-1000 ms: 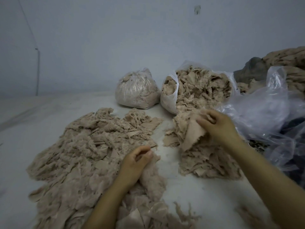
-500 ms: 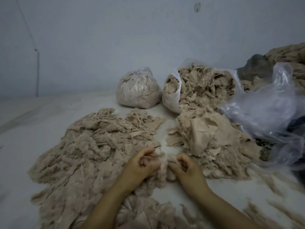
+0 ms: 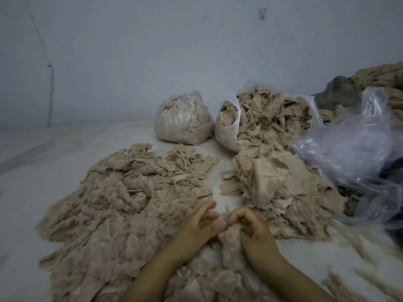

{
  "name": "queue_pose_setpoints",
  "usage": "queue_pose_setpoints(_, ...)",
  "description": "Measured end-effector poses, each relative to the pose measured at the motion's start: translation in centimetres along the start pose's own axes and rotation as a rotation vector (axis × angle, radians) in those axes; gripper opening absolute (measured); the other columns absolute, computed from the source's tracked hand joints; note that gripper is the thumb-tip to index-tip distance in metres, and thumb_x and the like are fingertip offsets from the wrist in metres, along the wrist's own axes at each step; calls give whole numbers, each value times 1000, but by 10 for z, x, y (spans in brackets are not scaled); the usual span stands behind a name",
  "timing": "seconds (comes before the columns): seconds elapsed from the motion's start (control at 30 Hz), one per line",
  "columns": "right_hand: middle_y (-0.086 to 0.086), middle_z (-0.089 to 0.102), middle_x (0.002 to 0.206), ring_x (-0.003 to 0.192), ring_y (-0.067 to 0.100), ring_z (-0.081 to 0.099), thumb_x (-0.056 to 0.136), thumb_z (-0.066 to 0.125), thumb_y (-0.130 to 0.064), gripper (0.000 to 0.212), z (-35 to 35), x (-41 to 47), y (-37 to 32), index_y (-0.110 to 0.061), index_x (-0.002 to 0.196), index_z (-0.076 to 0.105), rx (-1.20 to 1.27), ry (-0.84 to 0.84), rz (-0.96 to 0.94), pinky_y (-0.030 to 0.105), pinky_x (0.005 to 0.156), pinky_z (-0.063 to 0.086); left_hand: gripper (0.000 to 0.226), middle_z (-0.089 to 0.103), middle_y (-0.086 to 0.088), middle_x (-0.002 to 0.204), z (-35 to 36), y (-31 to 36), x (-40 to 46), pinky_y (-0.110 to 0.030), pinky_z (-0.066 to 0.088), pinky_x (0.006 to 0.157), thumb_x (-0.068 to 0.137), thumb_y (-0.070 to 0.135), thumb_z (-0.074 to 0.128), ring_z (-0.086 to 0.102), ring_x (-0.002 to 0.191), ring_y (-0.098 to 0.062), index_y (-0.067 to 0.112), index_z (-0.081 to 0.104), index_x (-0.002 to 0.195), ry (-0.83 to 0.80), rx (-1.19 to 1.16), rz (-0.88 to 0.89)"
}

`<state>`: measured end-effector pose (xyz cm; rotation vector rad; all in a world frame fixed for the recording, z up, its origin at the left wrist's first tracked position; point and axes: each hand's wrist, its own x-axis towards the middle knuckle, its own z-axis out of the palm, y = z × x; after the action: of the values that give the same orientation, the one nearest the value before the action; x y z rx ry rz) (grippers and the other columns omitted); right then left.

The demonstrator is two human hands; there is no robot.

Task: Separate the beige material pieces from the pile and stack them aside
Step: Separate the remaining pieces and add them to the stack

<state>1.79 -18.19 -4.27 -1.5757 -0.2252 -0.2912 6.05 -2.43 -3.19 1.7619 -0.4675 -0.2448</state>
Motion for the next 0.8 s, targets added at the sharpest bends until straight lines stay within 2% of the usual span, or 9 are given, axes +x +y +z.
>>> queue_pose_setpoints(0.07,11,62,91,80,16,59,74,48,14,31,-2,-1,-4,-11,87,58,65,-6,54,25,71,49,12,64,7,80,3,3,2,-12,43,67,87,18,64,57,70,1,16,67,99,85,3,51)
queue_pose_setpoints(0.17,2,53,116,75,1,63,75,69,-17,48,-2,-2,-5,-24,118,49,94,-46,195,16,65,50,21,60,11,61,0,2,2,-12,42,55,90,0,57,52,57,0,13,63,74,174,-57,59)
queue_pose_setpoints(0.23,3,54,114,74,2,66,77,77,-13,62,-1,-1,0,-26,128,43,17,-69,277,16,63,52,22,54,12,57,3,3,0,-14,39,52,92,-3,52,46,53,-1,11,56,75,148,-65,51)
queue_pose_setpoints(0.37,11,60,79,55,16,61,92,42,9,32,-2,4,6,-10,117,49,108,189,326,29,50,53,25,44,8,56,2,6,3,-15,35,48,97,14,49,39,49,-2,15,47,72,335,-65,48)
queue_pose_setpoints(0.43,12,64,85,62,17,65,96,50,-8,23,-4,5,5,-16,117,51,149,190,337,28,56,54,26,43,8,56,-2,5,3,-17,31,48,95,13,51,37,49,-4,17,47,71,407,90,95)
queue_pose_setpoints(0.53,1,65,104,84,6,68,73,77,-46,62,1,-2,5,-32,126,49,-17,-63,305,19,68,52,19,52,10,60,6,7,-1,-20,37,56,94,15,55,47,56,-5,16,53,75,266,186,142)
queue_pose_setpoints(0.63,-9,70,95,87,6,67,81,74,-19,38,6,0,9,-22,115,59,-127,-20,224,19,69,52,19,49,-6,68,11,11,-3,-31,37,60,95,16,54,44,64,-17,14,53,75,228,-22,56)
queue_pose_setpoints(0.7,-6,66,71,67,9,63,93,59,-14,6,3,5,5,-14,92,65,-136,134,219,22,59,49,24,49,-7,70,2,12,-3,-32,37,62,95,20,53,44,66,-18,19,54,71,283,-174,-52)
queue_pose_setpoints(0.8,0,45,52,40,8,40,100,43,-17,24,-6,7,5,-9,81,56,8,243,278,22,38,33,24,59,-6,64,-8,14,-7,-26,45,52,95,18,53,56,55,-16,14,58,72,302,-413,-168)
